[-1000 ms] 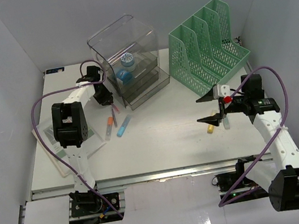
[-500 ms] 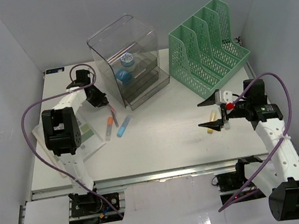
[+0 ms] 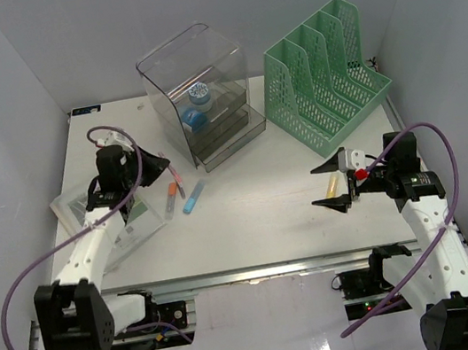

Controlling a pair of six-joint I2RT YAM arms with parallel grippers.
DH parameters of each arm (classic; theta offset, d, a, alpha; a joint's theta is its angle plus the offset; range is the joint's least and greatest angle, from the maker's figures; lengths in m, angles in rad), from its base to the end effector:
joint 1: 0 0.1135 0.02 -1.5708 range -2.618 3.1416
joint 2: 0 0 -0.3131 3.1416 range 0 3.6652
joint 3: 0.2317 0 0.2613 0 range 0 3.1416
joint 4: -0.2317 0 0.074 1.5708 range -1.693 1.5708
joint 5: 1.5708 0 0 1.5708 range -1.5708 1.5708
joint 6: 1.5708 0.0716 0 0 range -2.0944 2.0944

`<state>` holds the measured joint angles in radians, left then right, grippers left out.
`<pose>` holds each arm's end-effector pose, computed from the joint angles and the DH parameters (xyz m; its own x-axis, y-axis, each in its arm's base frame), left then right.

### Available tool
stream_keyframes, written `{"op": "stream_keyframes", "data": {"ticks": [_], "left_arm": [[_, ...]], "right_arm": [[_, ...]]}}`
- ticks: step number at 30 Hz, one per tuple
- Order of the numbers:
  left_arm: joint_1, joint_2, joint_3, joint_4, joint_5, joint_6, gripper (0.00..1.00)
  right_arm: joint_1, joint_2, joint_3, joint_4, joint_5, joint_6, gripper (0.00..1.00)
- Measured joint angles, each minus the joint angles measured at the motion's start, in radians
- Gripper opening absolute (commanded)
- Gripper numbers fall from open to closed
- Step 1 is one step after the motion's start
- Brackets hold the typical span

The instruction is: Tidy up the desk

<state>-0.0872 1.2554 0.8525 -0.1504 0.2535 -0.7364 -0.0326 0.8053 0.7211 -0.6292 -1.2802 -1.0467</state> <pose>0.2996 -0.0442 0.2913 -0.5872 -0.6013 -0.5418 -0.1316 0.7315 -0.6691 0.1352 0.0642 0.3158 0.2915 -0.2577 -0.9212 -0.9239 0.1736 -0.3409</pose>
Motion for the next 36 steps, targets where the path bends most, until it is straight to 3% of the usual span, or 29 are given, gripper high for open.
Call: {"op": "stream_keyframes", "data": {"ticks": [5,8,13,21,27,29,31,33,36], "left_arm": [[-0.276,-0.264,-0.027,0.042,-0.082,0.238,0.0],[-0.432,-0.263,0.051,0.049,-0.185,0.401,0.0],[-0.601,-0.011,0.273,0.028,-0.34,0.643,0.0],[-0.625,0.52,0.642,-0.002,-0.501,1.014,0.02],[-0.624,0.704,0.745,-0.045,-0.548,1.193,0.08],[-0.624,0.724,0.751,-0.052,-0.562,1.23,0.2],[-0.624,0.734,0.752,-0.055,-0.575,1.257,0.46],[-0.624,0.736,0.753,-0.059,-0.585,1.274,0.62],[-0.624,0.736,0.754,-0.058,-0.594,1.264,0.78]], "right_arm": [[-0.001,0.0,0.0,0.0,0.012,0.003,0.8],[-0.001,0.004,0.0,0.001,0.022,0.005,0.8],[-0.001,0.014,-0.001,0.001,0.041,0.011,0.8],[-0.008,0.003,-0.027,0.002,0.063,0.018,0.8],[-0.013,0.008,-0.031,0.002,0.073,0.019,0.8],[-0.013,0.008,-0.031,0.002,0.073,0.019,0.8],[-0.013,0.008,-0.031,0.002,0.073,0.019,0.8],[-0.013,0.008,-0.031,0.002,0.074,0.019,0.81],[-0.013,0.009,-0.031,0.002,0.079,0.019,0.81]]}}
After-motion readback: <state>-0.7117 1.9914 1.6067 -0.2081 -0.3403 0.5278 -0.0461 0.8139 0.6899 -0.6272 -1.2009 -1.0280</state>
